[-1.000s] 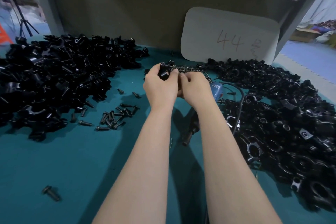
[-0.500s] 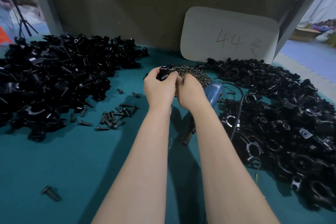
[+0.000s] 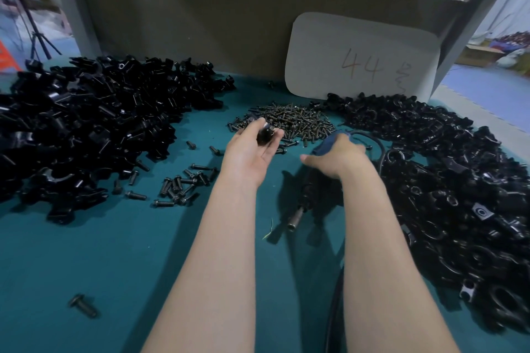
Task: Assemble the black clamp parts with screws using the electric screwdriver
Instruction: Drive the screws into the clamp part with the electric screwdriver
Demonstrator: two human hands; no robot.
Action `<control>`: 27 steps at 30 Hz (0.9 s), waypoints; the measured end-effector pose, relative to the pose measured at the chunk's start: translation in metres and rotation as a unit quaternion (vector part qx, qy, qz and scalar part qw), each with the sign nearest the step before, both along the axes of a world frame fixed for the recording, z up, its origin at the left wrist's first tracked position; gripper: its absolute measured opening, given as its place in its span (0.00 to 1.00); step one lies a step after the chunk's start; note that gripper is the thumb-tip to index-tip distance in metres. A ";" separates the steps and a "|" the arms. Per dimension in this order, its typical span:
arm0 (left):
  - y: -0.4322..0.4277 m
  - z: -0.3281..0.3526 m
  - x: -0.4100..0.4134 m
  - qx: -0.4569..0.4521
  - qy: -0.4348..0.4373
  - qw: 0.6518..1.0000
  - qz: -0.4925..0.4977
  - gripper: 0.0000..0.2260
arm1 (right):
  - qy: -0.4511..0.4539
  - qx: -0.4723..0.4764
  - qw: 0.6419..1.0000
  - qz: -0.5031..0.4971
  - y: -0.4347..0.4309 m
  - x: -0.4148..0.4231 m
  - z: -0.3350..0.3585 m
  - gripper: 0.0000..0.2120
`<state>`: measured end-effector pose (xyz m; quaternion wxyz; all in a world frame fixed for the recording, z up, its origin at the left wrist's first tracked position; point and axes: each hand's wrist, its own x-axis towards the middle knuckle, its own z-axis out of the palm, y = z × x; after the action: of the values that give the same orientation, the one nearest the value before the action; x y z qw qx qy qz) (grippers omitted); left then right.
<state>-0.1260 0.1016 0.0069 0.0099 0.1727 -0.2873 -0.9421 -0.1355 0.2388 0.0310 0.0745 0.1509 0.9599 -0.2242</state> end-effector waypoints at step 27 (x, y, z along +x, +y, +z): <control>0.000 -0.020 0.004 -0.550 -0.091 0.825 0.092 0.04 | 0.260 -0.816 0.476 -0.199 0.009 0.010 0.031 0.17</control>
<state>-0.1218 0.1019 -0.0129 0.1637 0.2494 -0.7405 -0.6023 -0.1257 0.2476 0.0616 -0.1352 0.1439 0.2630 -0.9444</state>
